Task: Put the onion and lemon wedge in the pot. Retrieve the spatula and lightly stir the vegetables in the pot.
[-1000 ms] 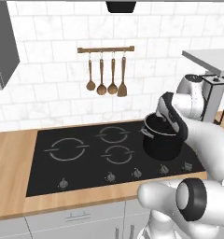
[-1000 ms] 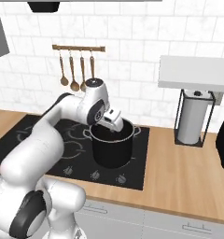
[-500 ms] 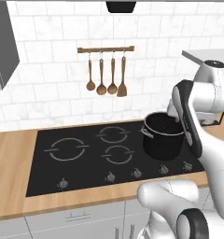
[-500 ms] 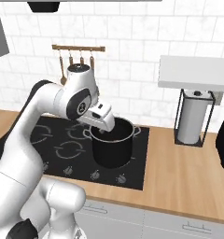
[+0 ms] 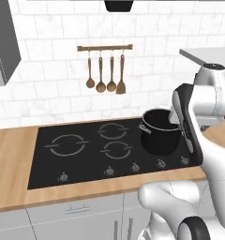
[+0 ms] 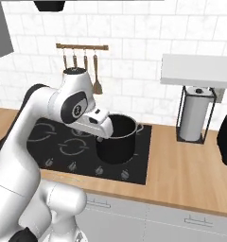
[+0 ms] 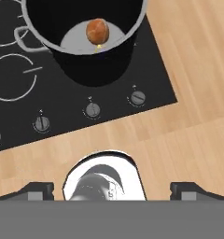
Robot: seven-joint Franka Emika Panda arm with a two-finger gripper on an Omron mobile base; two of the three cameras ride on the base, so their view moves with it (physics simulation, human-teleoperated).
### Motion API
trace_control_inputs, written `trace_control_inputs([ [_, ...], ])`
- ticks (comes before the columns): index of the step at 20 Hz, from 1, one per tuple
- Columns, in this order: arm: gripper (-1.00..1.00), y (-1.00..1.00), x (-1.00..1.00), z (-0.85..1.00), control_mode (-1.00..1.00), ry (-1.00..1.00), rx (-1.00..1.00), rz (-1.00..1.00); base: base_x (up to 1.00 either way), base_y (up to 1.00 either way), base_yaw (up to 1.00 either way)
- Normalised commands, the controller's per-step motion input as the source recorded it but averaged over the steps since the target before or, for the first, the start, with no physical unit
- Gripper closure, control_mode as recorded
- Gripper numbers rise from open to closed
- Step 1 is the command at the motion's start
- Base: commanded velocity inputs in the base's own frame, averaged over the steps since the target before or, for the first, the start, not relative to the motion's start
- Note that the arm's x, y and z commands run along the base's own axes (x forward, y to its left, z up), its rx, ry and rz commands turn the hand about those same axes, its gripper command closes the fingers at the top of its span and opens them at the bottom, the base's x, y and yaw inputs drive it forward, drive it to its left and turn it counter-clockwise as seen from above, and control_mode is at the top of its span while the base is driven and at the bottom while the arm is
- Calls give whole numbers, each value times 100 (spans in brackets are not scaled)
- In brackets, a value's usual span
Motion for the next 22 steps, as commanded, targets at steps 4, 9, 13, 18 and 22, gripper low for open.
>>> trace_control_inputs([
  [4, -100, 0, 0, 0, 100, 0, 0, 0, -100, 51, 0],
  [9, -100, 0, 0, 0, 100, 0, 0, 0, -45, 95, 13],
  [13, -100, 0, 0, 0, 100, 0, 0, 0, 2, 100, 24],
  [18, -100, 0, 0, 0, 100, 0, 0, 0, 42, 100, 4],
  [22, -100, 0, 0, 0, 100, 0, 0, 0, 47, 100, -2],
])
